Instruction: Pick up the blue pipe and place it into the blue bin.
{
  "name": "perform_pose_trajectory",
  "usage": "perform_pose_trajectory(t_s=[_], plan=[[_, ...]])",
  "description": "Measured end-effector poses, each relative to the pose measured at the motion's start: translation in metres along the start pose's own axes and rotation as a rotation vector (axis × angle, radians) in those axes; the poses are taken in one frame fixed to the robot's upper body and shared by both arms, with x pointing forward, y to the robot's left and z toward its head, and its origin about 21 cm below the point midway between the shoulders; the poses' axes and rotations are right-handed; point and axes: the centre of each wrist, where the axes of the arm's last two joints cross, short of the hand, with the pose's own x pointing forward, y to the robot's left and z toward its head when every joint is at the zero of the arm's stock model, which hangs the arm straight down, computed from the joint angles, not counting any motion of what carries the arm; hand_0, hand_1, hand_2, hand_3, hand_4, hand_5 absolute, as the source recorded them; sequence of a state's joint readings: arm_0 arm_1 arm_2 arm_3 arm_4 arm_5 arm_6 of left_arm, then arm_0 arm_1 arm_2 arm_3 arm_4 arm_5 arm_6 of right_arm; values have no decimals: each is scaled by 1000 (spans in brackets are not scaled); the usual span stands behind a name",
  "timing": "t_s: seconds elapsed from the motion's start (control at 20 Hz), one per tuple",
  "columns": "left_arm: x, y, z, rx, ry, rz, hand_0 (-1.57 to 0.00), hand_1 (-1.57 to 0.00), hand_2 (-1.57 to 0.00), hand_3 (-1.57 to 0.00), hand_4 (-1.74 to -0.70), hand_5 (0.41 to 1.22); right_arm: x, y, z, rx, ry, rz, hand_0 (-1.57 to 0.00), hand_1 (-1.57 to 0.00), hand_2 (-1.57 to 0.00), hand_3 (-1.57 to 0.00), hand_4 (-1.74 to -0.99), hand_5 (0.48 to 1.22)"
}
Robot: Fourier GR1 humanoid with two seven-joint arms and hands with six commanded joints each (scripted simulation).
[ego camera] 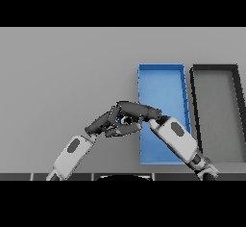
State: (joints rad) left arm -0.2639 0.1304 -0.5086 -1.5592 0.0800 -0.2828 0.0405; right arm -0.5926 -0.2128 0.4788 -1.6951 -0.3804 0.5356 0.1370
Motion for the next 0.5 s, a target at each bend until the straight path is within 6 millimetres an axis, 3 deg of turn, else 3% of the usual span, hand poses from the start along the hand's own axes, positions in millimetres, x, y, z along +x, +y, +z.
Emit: perform_pose_trajectory(t_s=[0.05,0.15,0.3,0.5], plan=[[-2,-1,2,4,8,14,-1435,-1354,-1221,-1333,-1648,1221,-3,0,1,-9,-4,-14,-1533,-1533,-1534,-1518,-1480,1168],[0,2,5,-8,-6,-60,-925,-866,-781,-853,-1415,1221,-4,0,1,-25,-18,-62,-1547,-1546,-1548,-1537,-1487,1187],[-1,11,6,-85,0,-180,-473,-443,-399,-436,-1143,1187,-2,2,1,-33,12,-67,-1559,-1558,-1559,-1554,-1491,1204],[-3,11,7,-80,-8,-223,-193,-181,-163,-178,-968,849,1,4,0,-11,2,-66,-1566,-1566,-1566,-1564,-1495,1214]])
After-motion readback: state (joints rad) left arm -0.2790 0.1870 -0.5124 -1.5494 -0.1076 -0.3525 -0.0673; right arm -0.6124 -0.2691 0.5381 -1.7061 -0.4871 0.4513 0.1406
